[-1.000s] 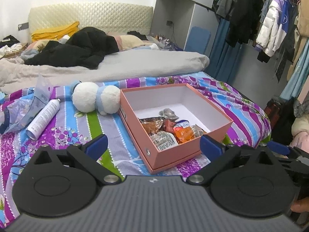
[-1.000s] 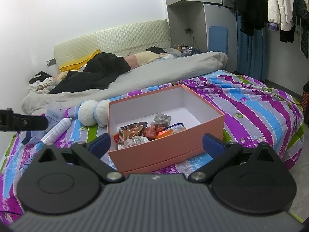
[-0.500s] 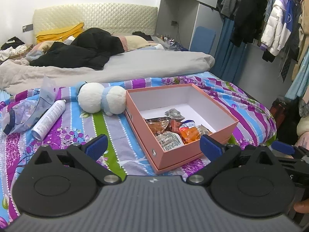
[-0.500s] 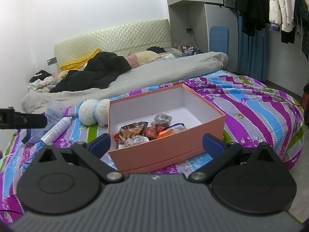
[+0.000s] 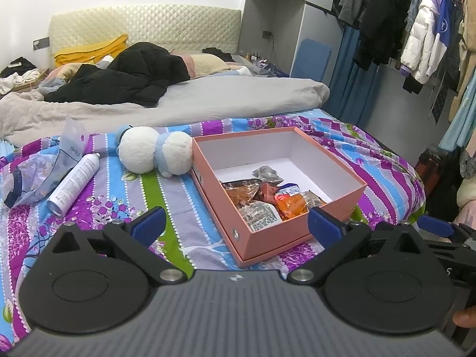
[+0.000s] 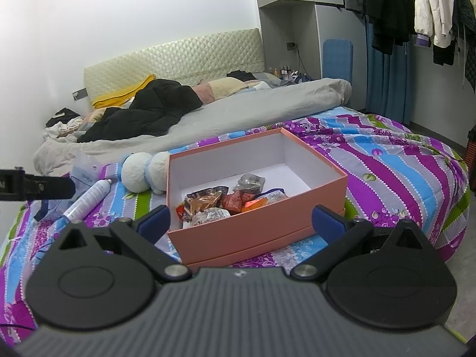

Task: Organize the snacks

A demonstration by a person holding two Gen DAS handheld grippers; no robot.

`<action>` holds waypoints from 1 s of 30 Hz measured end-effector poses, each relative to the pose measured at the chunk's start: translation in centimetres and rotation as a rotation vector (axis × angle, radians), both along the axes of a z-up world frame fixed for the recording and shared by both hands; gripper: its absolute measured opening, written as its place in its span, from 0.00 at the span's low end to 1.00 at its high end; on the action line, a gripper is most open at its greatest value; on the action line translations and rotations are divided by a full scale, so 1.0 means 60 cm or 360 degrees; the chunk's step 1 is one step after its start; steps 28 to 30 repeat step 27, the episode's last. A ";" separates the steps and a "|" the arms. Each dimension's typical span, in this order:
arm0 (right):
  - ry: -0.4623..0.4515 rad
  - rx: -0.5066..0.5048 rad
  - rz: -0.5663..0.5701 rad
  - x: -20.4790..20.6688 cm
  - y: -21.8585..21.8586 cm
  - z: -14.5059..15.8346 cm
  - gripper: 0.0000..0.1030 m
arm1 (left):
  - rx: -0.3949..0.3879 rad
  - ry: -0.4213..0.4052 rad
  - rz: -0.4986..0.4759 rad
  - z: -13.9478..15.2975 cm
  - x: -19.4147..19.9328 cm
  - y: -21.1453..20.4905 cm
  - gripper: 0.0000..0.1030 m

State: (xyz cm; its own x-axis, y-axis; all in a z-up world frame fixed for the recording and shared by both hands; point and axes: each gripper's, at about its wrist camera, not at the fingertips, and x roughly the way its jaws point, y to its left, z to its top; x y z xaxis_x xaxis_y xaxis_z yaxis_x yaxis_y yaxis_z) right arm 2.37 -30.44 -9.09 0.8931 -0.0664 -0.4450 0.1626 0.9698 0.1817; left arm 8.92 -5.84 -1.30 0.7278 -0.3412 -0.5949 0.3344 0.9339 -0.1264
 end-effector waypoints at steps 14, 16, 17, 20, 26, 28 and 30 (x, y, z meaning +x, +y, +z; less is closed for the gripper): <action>0.0000 0.0002 0.0000 0.000 -0.001 0.000 1.00 | -0.0001 0.0000 0.0000 0.003 0.001 0.001 1.00; -0.0001 0.0002 0.0000 -0.001 -0.001 0.000 1.00 | 0.0000 0.0000 0.0000 0.003 0.001 0.001 1.00; -0.0001 0.0002 0.0000 0.000 -0.001 -0.001 1.00 | 0.0000 0.0001 0.0000 0.003 0.001 0.001 1.00; -0.0001 0.0003 0.0001 -0.001 -0.001 -0.001 1.00 | 0.0000 0.0000 0.0000 0.004 0.000 0.001 1.00; -0.0002 -0.0001 0.0002 0.000 -0.002 0.000 1.00 | -0.0004 0.0004 -0.0001 0.004 0.000 0.001 1.00; -0.0001 0.0000 0.0001 0.000 -0.002 0.000 1.00 | -0.0007 0.0005 -0.0001 0.005 0.000 0.001 1.00; -0.0001 0.0000 0.0001 0.000 -0.002 0.000 1.00 | -0.0007 0.0005 -0.0001 0.005 0.000 0.001 1.00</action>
